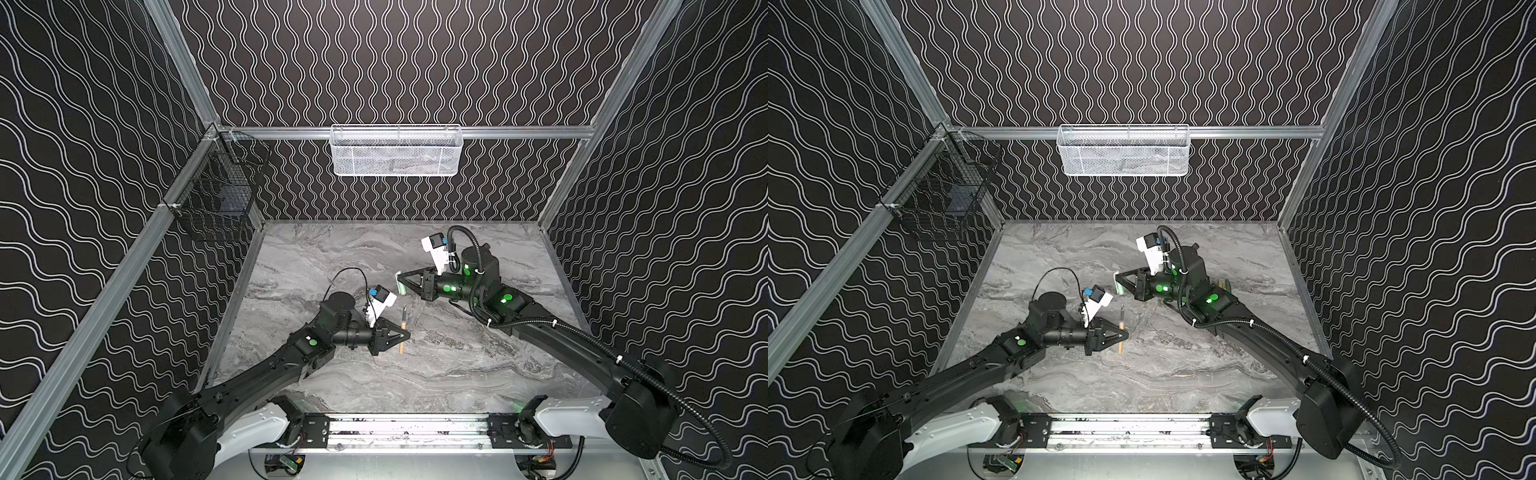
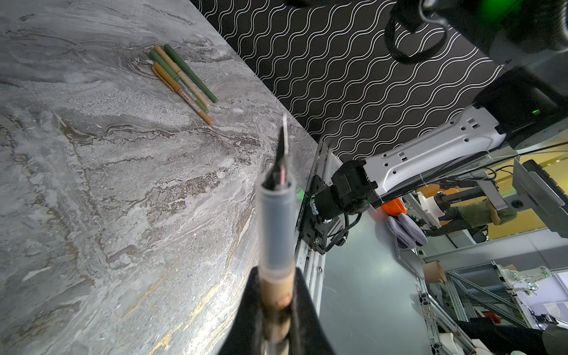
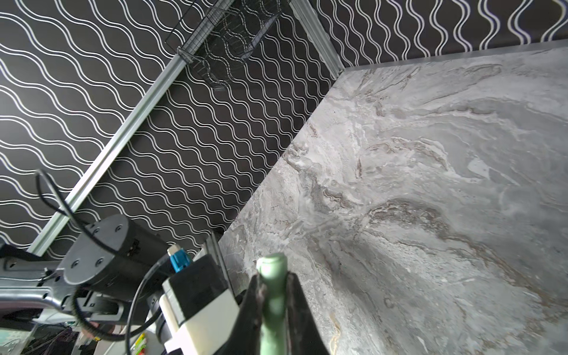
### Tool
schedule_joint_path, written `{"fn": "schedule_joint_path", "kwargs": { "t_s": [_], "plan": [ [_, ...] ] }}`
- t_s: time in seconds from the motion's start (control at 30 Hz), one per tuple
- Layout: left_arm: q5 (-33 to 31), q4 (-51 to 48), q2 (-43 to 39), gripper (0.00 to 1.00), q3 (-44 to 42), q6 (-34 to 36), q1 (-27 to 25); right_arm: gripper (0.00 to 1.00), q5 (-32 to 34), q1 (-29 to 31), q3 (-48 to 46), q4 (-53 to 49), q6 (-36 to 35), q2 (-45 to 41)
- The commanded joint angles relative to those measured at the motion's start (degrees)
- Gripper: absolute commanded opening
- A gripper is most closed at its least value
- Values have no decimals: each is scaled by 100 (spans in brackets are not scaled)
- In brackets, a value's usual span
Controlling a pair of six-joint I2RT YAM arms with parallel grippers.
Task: Insert the pens into the pen caps
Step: 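Lower the green cap over the pen nib with the right gripper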
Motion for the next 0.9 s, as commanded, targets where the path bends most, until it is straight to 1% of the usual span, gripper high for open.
{"fn": "schedule_joint_path", "kwargs": {
  "t_s": [0.0,0.87],
  "plan": [
    [-151,212,-69,0,-6,113,-3,10,-34,54,-23,252,73,-61],
    [-460,146,-437,0,-52,204,26,10,86,284,-29,204,30,-131]
  ]
}}
